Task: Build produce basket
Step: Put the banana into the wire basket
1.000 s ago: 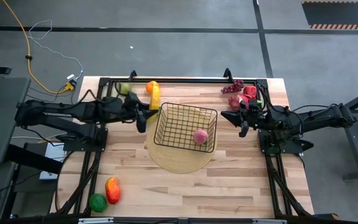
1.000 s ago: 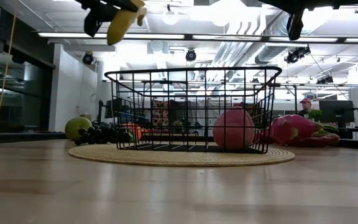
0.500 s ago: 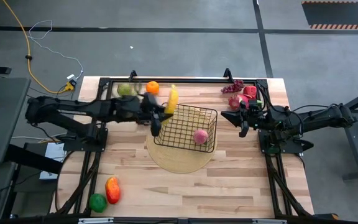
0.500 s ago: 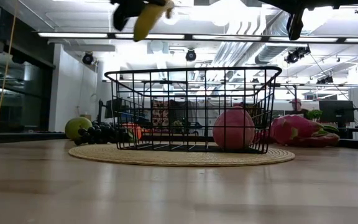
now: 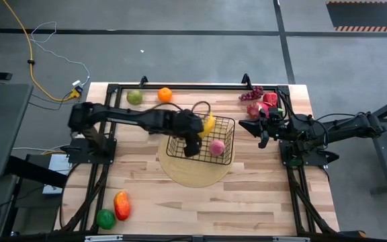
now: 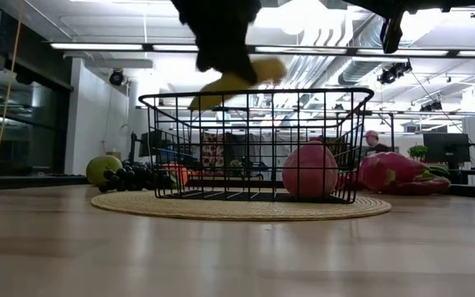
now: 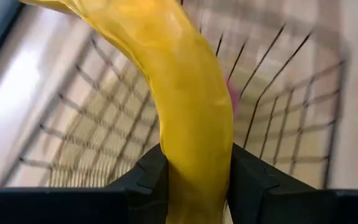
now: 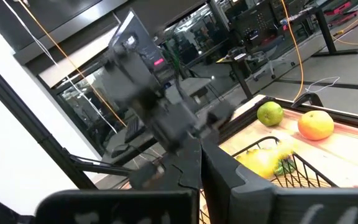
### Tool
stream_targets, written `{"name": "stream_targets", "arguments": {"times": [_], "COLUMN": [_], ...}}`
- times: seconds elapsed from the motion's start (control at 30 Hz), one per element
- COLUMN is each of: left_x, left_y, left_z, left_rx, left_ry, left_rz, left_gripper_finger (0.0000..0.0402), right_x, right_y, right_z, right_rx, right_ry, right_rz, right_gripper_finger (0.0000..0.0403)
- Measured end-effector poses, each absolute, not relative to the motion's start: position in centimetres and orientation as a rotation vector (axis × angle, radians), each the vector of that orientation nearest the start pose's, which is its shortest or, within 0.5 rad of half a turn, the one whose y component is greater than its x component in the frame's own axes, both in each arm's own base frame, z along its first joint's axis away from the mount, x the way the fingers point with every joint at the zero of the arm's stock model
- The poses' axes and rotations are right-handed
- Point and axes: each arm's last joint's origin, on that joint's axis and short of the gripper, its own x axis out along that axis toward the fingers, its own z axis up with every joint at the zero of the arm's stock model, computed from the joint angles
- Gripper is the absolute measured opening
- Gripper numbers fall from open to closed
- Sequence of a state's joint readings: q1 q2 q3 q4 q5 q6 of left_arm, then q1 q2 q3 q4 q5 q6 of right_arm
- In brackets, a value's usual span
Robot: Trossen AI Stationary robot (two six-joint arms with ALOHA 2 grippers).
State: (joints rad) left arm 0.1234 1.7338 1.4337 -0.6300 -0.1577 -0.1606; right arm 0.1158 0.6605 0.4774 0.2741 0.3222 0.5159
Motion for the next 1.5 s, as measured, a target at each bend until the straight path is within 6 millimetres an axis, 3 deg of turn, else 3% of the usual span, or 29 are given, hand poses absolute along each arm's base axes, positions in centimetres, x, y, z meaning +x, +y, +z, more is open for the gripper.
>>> {"name": "stream_targets", "arguments": {"times": [0.17, 0.3, 0.67, 1.1, 1.5], "left_x": [36.8, 36.5, 37.7, 38.7, 39.2], "left_y": [5.0, 4.9, 5.1, 5.2, 5.3], "left_z": [24.8, 24.0, 23.4, 20.0, 19.0], "left_rx": [-0.188, -0.191, -0.185, -0.171, -0.143], "left_ry": [1.114, 1.188, 1.124, 1.221, 1.231], "left_rz": [0.358, 0.369, 0.363, 0.352, 0.343], "left_gripper_finger": [0.0104, 0.0104, 0.0115, 0.0137, 0.0138], "right_x": [15.8, 15.8, 15.8, 15.8, 15.8], "right_y": [0.9, 0.9, 0.9, 0.9, 0.9], "right_z": [28.8, 28.8, 28.7, 28.7, 28.7], "right_rx": [0.533, 0.531, 0.530, 0.530, 0.529], "right_ry": [-0.139, -0.136, -0.129, -0.126, -0.121], "right_rz": [-0.179, -0.180, -0.183, -0.183, -0.185], "right_gripper_finger": [0.0000, 0.0000, 0.0000, 0.0000, 0.0000]}}
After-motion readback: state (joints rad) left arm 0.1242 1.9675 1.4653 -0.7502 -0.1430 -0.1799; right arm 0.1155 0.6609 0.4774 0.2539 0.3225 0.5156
